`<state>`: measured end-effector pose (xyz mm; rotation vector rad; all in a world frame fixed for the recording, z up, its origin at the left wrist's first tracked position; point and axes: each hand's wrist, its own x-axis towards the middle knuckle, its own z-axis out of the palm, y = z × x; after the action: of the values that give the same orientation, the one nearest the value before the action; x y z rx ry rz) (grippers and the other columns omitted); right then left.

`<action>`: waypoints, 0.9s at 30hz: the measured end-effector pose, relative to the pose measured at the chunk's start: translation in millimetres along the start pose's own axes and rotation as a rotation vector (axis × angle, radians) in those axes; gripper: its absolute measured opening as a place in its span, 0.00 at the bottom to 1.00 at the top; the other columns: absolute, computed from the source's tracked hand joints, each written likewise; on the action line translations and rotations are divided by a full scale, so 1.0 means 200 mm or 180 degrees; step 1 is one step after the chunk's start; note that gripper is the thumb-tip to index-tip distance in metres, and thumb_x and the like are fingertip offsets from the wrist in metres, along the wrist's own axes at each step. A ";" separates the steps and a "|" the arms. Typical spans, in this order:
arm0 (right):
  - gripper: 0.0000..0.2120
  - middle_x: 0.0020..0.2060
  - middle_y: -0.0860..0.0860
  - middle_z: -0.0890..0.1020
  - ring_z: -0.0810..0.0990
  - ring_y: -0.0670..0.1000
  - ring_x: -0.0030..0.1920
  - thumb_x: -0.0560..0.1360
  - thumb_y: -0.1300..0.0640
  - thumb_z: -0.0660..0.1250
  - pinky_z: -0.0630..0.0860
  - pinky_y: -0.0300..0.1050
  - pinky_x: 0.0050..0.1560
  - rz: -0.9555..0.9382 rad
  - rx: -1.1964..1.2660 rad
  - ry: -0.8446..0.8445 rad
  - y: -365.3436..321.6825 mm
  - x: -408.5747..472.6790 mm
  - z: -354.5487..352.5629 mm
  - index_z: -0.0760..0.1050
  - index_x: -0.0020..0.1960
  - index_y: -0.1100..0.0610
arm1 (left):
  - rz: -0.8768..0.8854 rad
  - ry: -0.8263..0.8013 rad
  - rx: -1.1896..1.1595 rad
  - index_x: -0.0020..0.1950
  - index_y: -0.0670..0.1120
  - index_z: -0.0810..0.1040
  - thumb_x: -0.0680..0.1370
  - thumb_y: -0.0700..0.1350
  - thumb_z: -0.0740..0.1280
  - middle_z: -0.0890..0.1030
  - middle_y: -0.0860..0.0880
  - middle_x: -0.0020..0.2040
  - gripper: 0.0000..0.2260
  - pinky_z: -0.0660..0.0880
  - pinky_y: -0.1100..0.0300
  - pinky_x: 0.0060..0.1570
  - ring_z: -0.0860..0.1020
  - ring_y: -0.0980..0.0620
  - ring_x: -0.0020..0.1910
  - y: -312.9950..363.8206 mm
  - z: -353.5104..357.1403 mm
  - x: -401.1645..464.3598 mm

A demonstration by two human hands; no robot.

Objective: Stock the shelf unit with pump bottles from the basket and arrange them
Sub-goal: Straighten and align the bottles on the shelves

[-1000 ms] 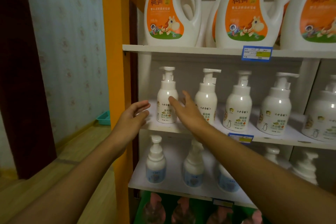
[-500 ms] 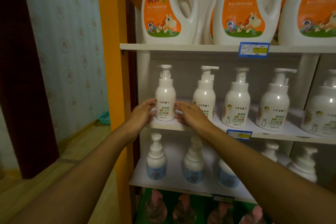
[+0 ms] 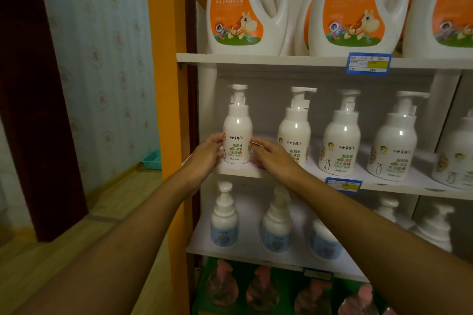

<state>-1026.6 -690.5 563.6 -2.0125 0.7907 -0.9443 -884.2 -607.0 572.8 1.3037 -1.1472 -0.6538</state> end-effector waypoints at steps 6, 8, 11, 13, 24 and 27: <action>0.22 0.61 0.41 0.73 0.75 0.45 0.59 0.78 0.52 0.60 0.74 0.40 0.57 -0.0167 -0.0132 0.0059 -0.05 -0.10 0.01 0.64 0.71 0.47 | 0.0300 0.0448 0.0296 0.67 0.53 0.68 0.80 0.42 0.58 0.72 0.54 0.65 0.16 0.70 0.55 0.65 0.71 0.55 0.64 -0.06 0.01 -0.06; 0.20 0.57 0.42 0.76 0.78 0.43 0.53 0.78 0.55 0.61 0.75 0.33 0.49 -0.0381 0.0043 0.0233 -0.04 -0.20 0.03 0.67 0.69 0.47 | 0.0615 0.0682 0.0175 0.64 0.50 0.72 0.79 0.41 0.60 0.75 0.57 0.58 0.14 0.75 0.64 0.56 0.74 0.58 0.58 -0.11 0.01 -0.16; 0.14 0.56 0.47 0.80 0.82 0.44 0.48 0.77 0.57 0.63 0.80 0.39 0.48 -0.0502 0.0389 0.0251 0.02 -0.32 0.11 0.74 0.62 0.50 | 0.0478 0.0672 -0.0038 0.57 0.42 0.77 0.80 0.38 0.58 0.79 0.53 0.47 0.10 0.76 0.71 0.39 0.78 0.58 0.45 -0.27 0.00 -0.26; 0.10 0.47 0.49 0.81 0.82 0.42 0.38 0.77 0.62 0.62 0.79 0.34 0.40 -0.0335 0.0710 0.0064 0.10 -0.36 0.18 0.75 0.58 0.57 | 0.0144 0.0547 0.0200 0.57 0.41 0.76 0.81 0.38 0.57 0.80 0.49 0.49 0.10 0.75 0.70 0.38 0.78 0.54 0.45 -0.41 -0.01 -0.28; 0.24 0.74 0.50 0.61 0.63 0.54 0.72 0.80 0.55 0.56 0.66 0.54 0.70 0.1143 -0.0021 -0.0416 0.64 -0.31 0.49 0.55 0.75 0.50 | -0.1089 -0.0339 0.0454 0.73 0.46 0.61 0.80 0.34 0.56 0.65 0.45 0.73 0.22 0.71 0.53 0.57 0.72 0.48 0.65 -0.84 -0.10 -0.25; 0.25 0.69 0.46 0.65 0.64 0.52 0.71 0.80 0.53 0.58 0.65 0.49 0.70 0.1111 0.0081 -0.0556 0.65 -0.32 0.55 0.55 0.74 0.50 | -0.0987 -0.0526 0.0196 0.72 0.48 0.63 0.78 0.29 0.57 0.67 0.46 0.72 0.25 0.75 0.48 0.55 0.74 0.50 0.61 -0.86 -0.07 -0.26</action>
<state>-997.1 -668.3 386.0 -1.8269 0.9852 -0.5680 -851.8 -591.8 396.1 1.5187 -1.1135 -0.9747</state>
